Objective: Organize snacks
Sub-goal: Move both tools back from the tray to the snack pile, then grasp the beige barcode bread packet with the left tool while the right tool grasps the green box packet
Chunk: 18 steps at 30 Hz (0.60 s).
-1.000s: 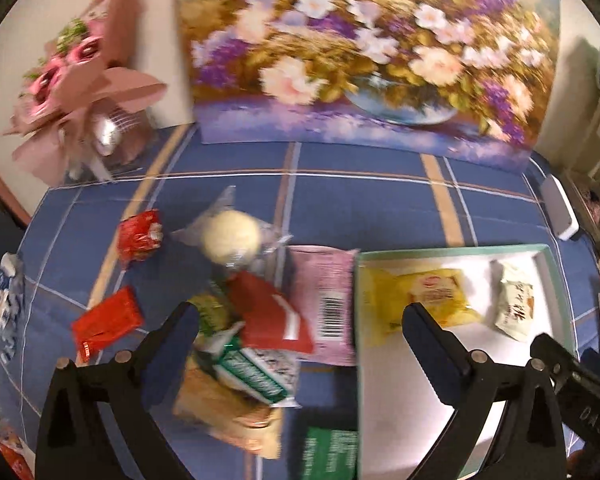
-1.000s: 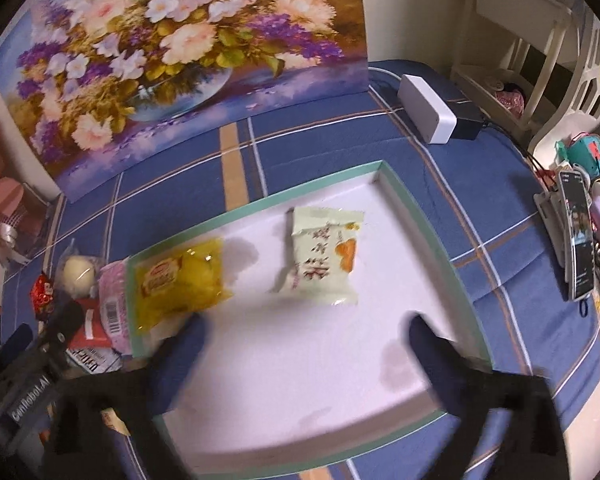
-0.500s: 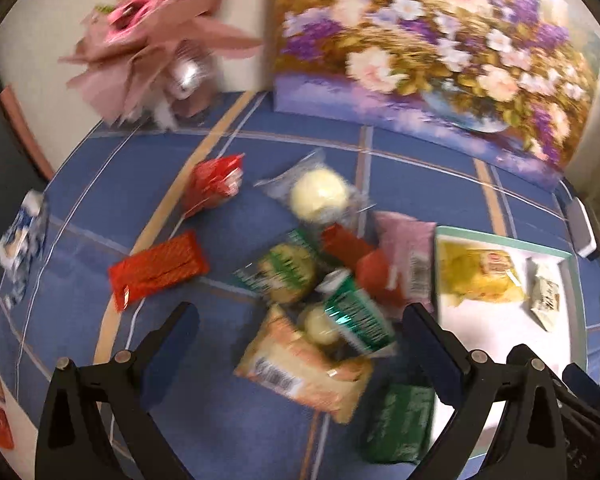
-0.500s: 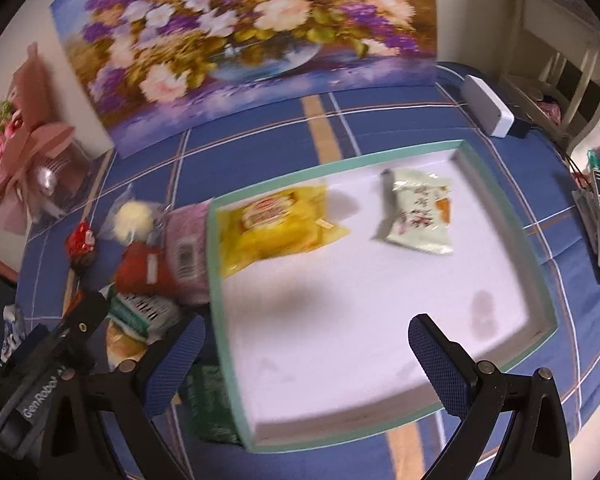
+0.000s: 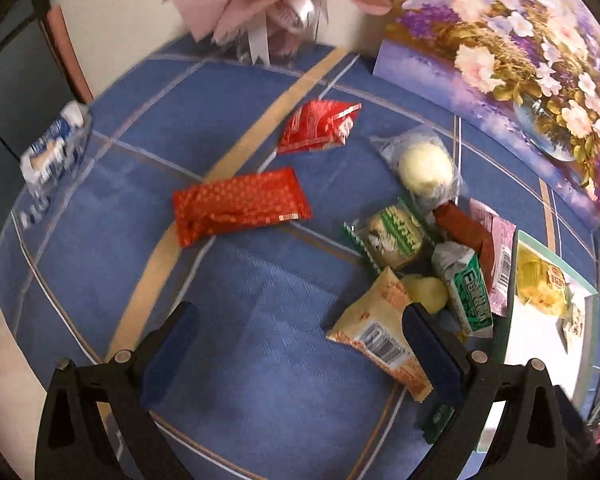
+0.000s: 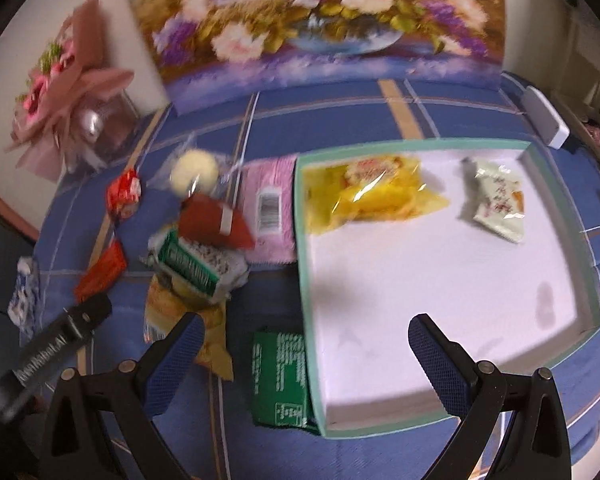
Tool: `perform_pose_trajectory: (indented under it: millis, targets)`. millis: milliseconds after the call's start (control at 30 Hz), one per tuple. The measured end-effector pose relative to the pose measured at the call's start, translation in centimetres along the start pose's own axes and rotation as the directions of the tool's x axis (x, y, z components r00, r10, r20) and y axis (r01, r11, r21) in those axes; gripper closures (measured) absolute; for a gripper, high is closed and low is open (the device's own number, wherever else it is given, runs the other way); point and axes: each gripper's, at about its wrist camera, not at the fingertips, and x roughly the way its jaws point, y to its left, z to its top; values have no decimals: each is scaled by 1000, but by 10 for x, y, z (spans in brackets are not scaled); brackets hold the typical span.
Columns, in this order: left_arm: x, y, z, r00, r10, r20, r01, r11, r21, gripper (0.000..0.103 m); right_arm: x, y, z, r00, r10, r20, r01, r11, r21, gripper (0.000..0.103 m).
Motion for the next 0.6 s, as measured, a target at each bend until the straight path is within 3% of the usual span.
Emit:
perform_pose_trajectory:
  millis: [300,600]
  targets:
    - [28,-13,-8,985,-114,-131,110,993,-39,2,13,3,-10,998,-25,-59,25,1000,-4,0]
    - [44,-33,-5,972,-178,-154,171,983,-61,2,16,-7,-7,995,-78,-56,78,997,0,1]
